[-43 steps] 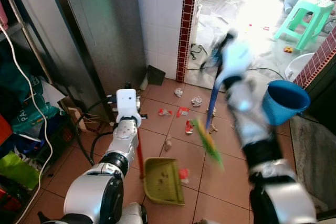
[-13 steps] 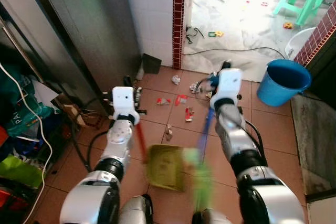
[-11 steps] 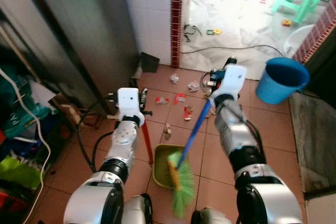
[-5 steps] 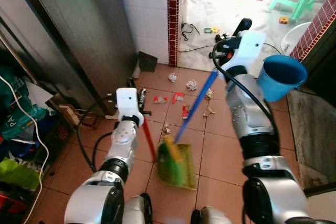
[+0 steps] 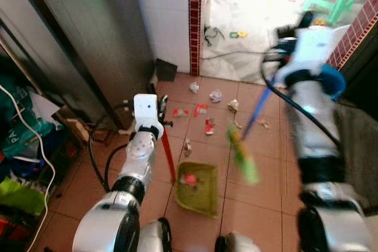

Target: Sweep floor

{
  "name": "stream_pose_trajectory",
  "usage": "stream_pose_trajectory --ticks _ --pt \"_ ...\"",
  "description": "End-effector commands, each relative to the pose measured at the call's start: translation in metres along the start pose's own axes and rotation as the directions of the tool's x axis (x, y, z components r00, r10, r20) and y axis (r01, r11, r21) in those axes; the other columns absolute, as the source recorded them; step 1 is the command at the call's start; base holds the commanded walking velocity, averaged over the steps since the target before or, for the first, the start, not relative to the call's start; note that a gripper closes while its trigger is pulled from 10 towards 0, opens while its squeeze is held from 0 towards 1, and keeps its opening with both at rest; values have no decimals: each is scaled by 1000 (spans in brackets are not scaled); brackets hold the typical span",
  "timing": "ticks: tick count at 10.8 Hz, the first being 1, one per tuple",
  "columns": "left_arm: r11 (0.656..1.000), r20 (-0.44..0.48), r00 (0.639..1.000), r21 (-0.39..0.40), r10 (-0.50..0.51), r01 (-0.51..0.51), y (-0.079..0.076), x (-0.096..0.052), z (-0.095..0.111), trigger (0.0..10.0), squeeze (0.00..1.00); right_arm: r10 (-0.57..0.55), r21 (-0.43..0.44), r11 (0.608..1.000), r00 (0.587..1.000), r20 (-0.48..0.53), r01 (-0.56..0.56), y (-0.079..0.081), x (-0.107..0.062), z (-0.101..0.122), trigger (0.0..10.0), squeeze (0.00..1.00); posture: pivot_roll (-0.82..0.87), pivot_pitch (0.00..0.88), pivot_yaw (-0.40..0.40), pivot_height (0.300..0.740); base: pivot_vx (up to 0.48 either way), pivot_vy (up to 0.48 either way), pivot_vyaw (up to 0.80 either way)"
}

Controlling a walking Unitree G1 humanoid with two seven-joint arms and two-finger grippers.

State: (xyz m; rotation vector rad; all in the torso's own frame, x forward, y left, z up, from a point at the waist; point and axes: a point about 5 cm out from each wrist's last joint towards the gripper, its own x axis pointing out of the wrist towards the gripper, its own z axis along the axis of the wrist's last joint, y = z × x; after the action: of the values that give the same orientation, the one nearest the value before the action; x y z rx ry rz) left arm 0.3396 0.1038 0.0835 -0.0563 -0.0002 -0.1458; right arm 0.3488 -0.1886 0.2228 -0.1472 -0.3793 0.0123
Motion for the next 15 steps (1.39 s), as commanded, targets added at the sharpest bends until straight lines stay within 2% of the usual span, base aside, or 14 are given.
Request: stream_pose_trajectory --ticks 1,2,3,4,5,6,7,8,10,11,15 --pt "1000 67 998 -5 -19 20 3 3 15 10000 0 -12 -31 999 1000 8 12 -3 -4 1 10000 0 -106 35 73 740 0 0 0" --pt "998 128 990 -29 -55 59 4 -4 27 10000 0 -42 -45 998 992 -119 37 -3 -25 -27 10000 0 -108 22 67 740 0 0 0" --pt "997 152 987 -38 -58 64 6 -10 33 10000 0 -96 -54 995 975 -202 87 -2 -40 -46 10000 0 -103 14 61 740 0 0 0" --pt "997 171 984 -54 -48 58 11 -21 38 10000 0 -184 -82 983 932 -311 167 1 -54 -67 10000 0 -97 4 56 740 0 0 0" --pt "998 171 985 -50 -37 46 14 -29 39 10000 0 -156 -46 988 929 -335 149 8 -61 -74 10000 0 -95 0 55 740 0 0 0" --pt "998 170 985 -48 -29 38 17 -36 39 10000 0 -113 5 993 939 -326 122 14 -64 -74 10000 0 -94 0 54 740 0 0 0" --pt "998 152 988 -51 -25 33 21 -48 36 10000 0 -101 -3 994 940 -327 105 18 -62 -73 10000 0 -93 0 52 740 0 0 0" --pt "998 125 992 -62 -12 20 24 -52 35 10000 0 -115 -50 993 948 -298 105 18 -60 -68 10000 0 -97 0 52 740 0 0 0" --pt "997 108 994 -67 -30 37 23 -63 39 10000 0 -122 19 991 951 -283 133 18 -56 -63 10000 0 -88 0 38 740 0 0 0" --pt "996 90 996 -91 -14 22 24 -64 39 10000 0 -136 17 989 941 -310 149 18 -57 -68 10000 0 -83 0 32 740 0 0 -800" --pt "994 65 997 -99 -48 55 20 -63 42 10000 0 -152 0 987 938 -312 161 16 -58 -69 10000 0 -96 0 47 740 0 0 -800"
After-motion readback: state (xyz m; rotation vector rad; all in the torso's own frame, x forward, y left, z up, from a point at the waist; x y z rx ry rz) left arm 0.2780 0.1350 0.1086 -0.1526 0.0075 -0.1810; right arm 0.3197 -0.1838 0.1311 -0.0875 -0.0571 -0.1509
